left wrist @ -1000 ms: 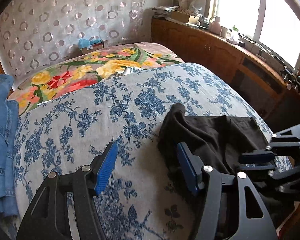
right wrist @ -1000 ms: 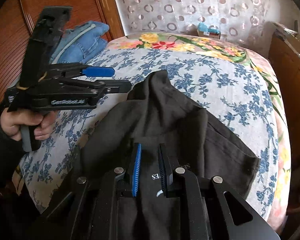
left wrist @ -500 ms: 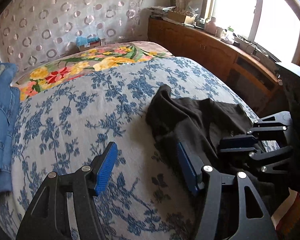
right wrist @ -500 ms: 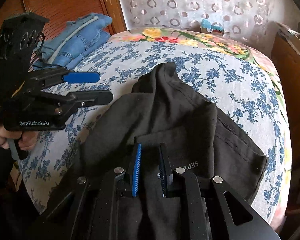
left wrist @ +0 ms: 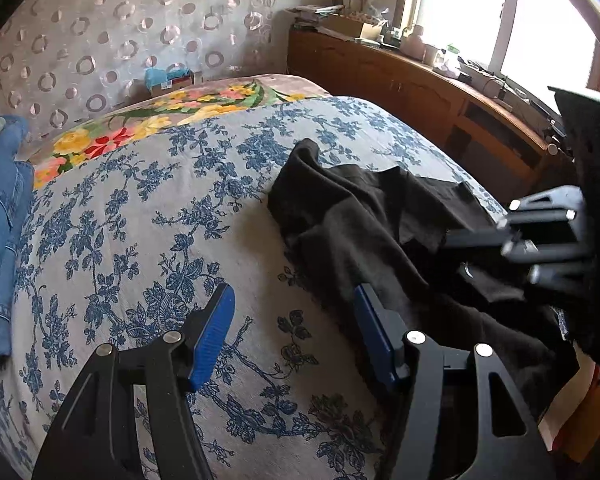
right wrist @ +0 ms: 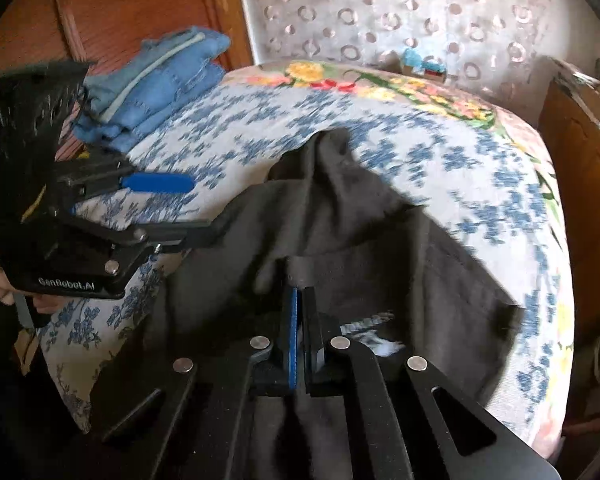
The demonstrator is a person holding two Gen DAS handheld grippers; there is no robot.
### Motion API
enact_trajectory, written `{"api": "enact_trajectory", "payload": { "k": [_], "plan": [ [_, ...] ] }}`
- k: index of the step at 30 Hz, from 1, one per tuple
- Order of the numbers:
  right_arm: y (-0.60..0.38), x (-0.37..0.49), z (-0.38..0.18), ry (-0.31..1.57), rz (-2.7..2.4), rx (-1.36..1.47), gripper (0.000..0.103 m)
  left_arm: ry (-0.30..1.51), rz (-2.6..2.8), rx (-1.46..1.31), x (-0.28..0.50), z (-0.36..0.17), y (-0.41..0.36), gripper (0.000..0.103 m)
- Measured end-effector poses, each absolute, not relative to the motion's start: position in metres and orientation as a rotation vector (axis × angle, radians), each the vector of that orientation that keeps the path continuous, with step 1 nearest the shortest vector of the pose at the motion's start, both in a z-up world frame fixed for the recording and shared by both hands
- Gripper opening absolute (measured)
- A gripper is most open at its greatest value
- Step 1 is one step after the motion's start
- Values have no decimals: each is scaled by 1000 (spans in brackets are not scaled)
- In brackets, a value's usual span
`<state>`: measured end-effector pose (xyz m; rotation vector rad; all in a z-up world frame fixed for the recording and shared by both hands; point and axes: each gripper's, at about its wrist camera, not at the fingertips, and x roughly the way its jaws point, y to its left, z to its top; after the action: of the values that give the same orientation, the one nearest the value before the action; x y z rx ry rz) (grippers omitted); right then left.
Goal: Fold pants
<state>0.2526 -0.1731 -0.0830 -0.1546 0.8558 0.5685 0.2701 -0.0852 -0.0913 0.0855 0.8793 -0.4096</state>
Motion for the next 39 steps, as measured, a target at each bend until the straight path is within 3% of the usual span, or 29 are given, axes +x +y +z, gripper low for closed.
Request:
{"api": "enact_trajectory", "payload": {
  "k": [10, 20, 29, 32, 36, 39],
  "plan": [
    [-242, 251, -62, 755, 373, -67, 1, 878, -411, 86, 268, -91, -86, 63],
    [-269, 264, -84, 814, 226, -33, 1, 873, -403, 87, 267, -87, -88, 63],
    [-277, 269, -84, 811, 237, 25, 11, 841, -429, 69, 284, -78, -96, 63],
    [-280, 268, -86, 820, 229, 42, 18, 819, -434, 72, 297, -71, -100, 63],
    [-280, 265, -86, 815, 244, 57, 28, 824, -461, 66, 315, -72, -108, 57],
    [-279, 265, -86, 819, 253, 61, 29, 832, -459, 75, 329, -77, -116, 57]
  ]
}}
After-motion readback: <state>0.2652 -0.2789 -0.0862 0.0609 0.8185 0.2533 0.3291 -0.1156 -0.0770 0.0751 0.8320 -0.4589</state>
